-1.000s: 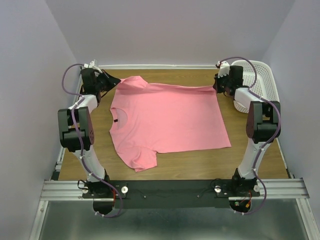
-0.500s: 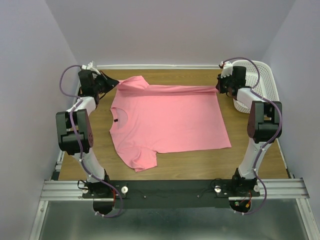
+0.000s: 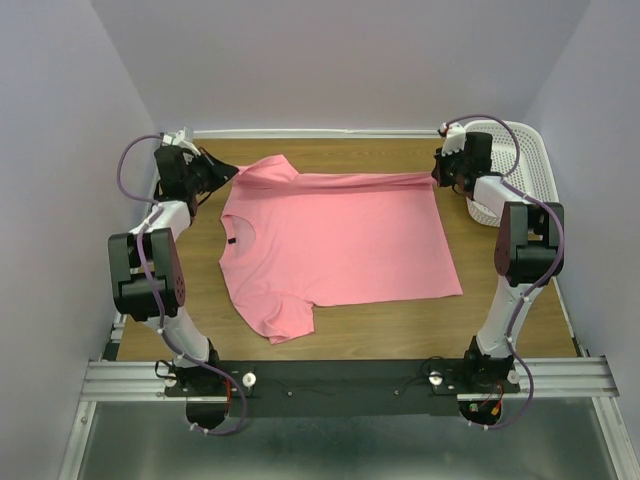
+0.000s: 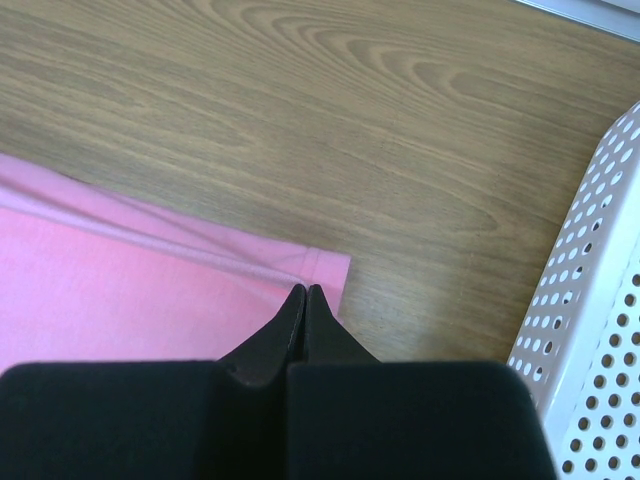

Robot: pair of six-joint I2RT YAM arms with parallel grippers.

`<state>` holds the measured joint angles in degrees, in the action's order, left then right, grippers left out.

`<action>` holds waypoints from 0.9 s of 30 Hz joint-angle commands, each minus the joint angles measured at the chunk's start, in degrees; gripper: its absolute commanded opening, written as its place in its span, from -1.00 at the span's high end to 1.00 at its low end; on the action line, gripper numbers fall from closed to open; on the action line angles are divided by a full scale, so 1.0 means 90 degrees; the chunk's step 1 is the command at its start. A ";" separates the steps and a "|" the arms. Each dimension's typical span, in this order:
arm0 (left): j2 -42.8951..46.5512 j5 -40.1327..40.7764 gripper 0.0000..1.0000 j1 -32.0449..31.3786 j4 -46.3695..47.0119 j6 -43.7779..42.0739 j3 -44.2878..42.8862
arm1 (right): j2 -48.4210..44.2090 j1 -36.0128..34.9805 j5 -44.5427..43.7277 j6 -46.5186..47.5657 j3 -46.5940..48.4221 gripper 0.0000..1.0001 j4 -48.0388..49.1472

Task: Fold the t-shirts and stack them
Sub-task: Flatten the tshirt out

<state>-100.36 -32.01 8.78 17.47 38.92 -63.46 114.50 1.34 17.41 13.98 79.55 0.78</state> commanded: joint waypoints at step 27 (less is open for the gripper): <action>0.0789 -0.0018 1.00 0.0050 0.0041 0.0022 0.0957 | 0.0003 0.0065 -0.0059 0.0136 -0.0020 0.96 -0.0037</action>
<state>-95.64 -32.01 8.78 17.47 39.03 -56.10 114.52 1.34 17.39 14.09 79.55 0.73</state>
